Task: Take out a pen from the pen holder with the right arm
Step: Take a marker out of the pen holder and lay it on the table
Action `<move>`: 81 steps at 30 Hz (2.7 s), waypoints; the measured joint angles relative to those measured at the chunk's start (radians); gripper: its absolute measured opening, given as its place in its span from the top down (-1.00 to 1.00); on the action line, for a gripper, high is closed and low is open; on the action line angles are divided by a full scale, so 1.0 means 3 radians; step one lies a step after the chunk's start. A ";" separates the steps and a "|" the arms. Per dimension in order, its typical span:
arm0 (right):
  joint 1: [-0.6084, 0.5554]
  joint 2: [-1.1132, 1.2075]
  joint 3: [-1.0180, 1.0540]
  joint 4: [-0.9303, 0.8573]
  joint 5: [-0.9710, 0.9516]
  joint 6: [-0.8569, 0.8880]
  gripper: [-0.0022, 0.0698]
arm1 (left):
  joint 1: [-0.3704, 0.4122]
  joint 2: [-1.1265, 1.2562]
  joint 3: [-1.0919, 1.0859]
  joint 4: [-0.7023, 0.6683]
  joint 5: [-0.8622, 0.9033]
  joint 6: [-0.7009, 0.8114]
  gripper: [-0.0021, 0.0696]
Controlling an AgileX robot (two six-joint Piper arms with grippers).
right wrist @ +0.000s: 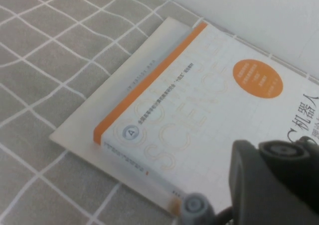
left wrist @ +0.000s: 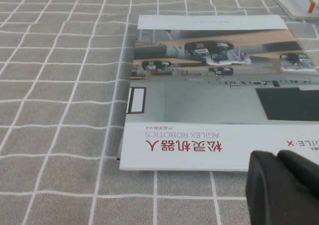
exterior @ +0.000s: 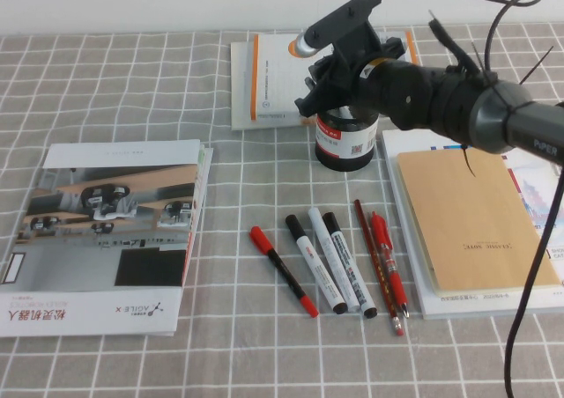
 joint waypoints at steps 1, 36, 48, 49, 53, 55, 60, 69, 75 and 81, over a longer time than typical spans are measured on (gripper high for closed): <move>0.0000 -0.0020 0.0000 0.0000 0.0031 0.0000 0.64 | 0.0000 0.0000 0.0000 0.0000 0.0000 0.0000 0.96; 0.0283 -0.1370 0.0000 -0.0138 0.2508 0.1192 0.64 | 0.0000 0.0000 0.0000 0.0000 0.0000 0.0000 0.96; 0.0723 -0.0648 0.0000 -0.0097 0.2710 0.1530 0.64 | 0.0000 0.0000 0.0000 0.0000 0.0000 0.0000 0.96; 0.0732 -0.0597 0.0000 -0.0082 0.2702 0.1544 0.64 | 0.0000 0.0000 0.0000 0.0000 0.0000 0.0000 0.96; 0.0755 -0.0435 0.0000 -0.0014 0.2635 0.1557 0.64 | 0.0000 0.0000 0.0000 0.0000 0.0000 0.0000 0.96; 0.0760 -0.0375 -0.0031 0.0015 0.2615 0.1557 0.64 | 0.0000 0.0000 0.0000 0.0000 0.0000 0.0000 0.96; 0.0768 -0.0192 -0.0220 0.0041 0.2602 0.1557 0.64 | 0.0000 0.0000 0.0000 0.0000 0.0000 0.0000 0.96; 0.0768 0.0074 -0.0390 0.0056 0.2602 0.1557 0.64 | 0.0000 0.0000 0.0000 0.0000 0.0000 0.0000 0.96; 0.0775 0.0122 -0.0390 0.0069 0.2587 0.1557 0.64 | 0.0000 0.0000 0.0000 0.0000 0.0000 0.0000 0.96; 0.0781 0.0174 -0.0396 0.0077 0.2556 0.1557 0.63 | 0.0000 0.0000 0.0000 0.0000 0.0000 0.0000 0.96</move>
